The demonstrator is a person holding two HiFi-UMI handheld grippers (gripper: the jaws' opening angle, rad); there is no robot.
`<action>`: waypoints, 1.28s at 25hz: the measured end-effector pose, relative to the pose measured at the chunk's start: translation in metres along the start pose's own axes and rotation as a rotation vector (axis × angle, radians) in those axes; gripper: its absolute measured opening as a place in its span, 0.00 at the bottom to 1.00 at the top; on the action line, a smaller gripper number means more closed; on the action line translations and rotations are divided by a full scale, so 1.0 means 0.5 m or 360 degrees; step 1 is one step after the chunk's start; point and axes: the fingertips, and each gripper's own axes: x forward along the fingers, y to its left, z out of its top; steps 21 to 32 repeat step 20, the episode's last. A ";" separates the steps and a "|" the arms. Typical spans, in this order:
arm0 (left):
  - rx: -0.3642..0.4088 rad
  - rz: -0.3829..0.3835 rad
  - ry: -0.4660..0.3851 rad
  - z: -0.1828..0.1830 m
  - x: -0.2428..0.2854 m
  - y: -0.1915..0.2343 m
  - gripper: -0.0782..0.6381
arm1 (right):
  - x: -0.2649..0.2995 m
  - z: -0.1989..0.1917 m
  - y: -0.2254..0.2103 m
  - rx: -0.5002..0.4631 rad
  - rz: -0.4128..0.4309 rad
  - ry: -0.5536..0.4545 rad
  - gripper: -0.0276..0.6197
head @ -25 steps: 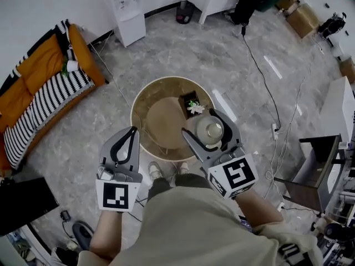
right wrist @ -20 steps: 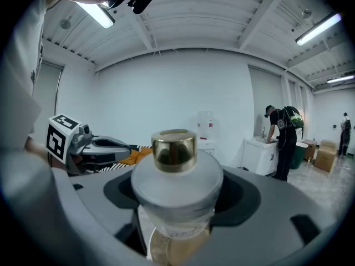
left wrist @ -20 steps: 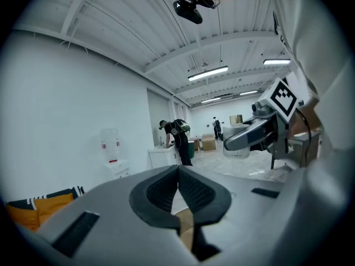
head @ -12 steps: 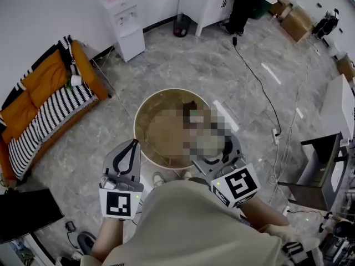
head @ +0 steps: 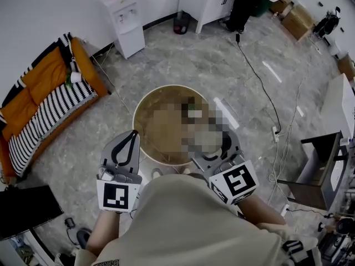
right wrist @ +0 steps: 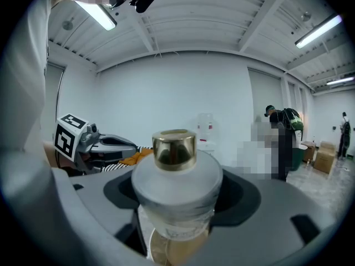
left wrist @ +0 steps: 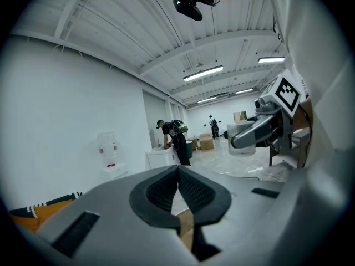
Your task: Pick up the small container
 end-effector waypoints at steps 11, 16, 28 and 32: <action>-0.0001 0.0012 0.0024 -0.003 -0.008 -0.012 0.12 | -0.019 0.005 -0.013 -0.0022 -0.0003 -0.0030 0.56; -0.0002 -0.0006 0.0025 0.001 -0.011 -0.029 0.12 | -0.035 0.006 -0.014 -0.0015 -0.0004 -0.0048 0.56; -0.0005 -0.0020 0.0016 0.002 -0.009 -0.037 0.12 | -0.040 0.002 -0.013 -0.0005 0.0002 -0.0050 0.56; -0.0005 -0.0020 0.0016 0.002 -0.009 -0.037 0.12 | -0.040 0.002 -0.013 -0.0005 0.0002 -0.0050 0.56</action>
